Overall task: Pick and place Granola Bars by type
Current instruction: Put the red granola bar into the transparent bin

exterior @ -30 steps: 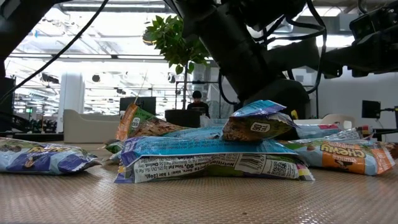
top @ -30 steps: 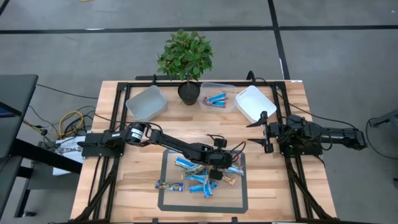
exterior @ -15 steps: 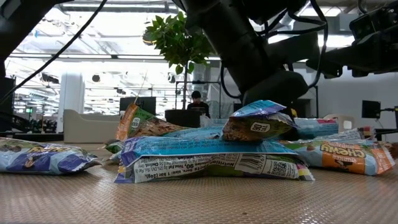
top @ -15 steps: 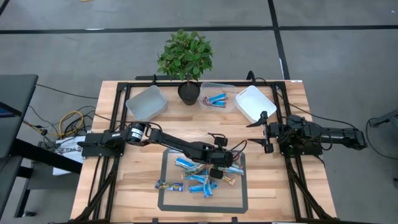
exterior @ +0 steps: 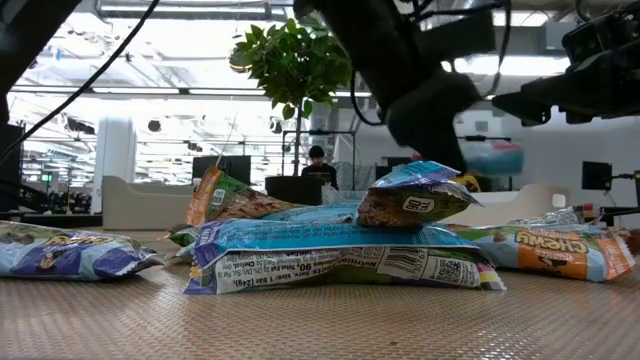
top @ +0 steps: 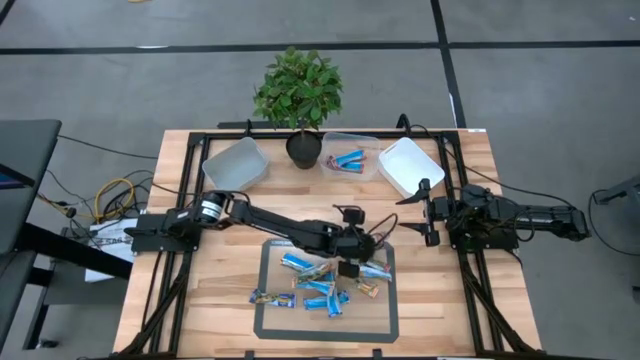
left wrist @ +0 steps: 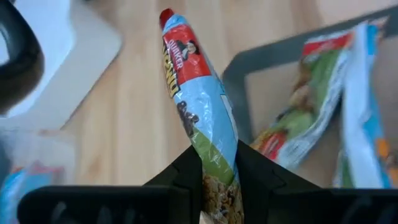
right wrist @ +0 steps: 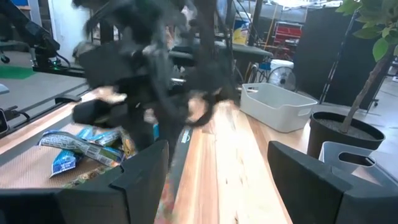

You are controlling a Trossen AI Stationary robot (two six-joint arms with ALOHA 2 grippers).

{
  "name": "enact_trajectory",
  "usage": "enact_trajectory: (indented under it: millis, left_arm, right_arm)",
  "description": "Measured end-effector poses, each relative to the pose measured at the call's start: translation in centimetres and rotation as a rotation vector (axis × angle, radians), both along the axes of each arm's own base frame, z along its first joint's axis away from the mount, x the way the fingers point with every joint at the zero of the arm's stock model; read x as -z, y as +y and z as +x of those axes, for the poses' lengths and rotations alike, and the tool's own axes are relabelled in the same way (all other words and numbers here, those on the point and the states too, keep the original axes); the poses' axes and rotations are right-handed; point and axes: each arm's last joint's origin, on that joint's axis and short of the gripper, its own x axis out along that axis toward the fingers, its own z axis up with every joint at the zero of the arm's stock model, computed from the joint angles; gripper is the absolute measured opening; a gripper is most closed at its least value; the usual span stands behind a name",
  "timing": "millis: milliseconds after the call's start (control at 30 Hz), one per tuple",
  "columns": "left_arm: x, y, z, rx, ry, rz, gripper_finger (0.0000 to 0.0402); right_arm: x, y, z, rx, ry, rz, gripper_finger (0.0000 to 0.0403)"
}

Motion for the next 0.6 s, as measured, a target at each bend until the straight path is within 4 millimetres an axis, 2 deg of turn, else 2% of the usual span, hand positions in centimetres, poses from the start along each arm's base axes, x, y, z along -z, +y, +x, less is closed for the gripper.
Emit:
enact_trajectory:
  millis: [367, 600]
  left_arm:
    - [-4.6, 2.8, -2.5, -0.064, 0.066, 0.016, 0.0066]
    - [-7.1, 5.8, -4.8, -0.123, 0.159, 0.024, 0.0066]
  right_arm:
    - [0.0, 0.0, 0.0, 0.0, -0.001, 0.0, 0.027]
    - [0.0, 0.0, 0.0, 0.0, -0.001, 0.0, 0.027]
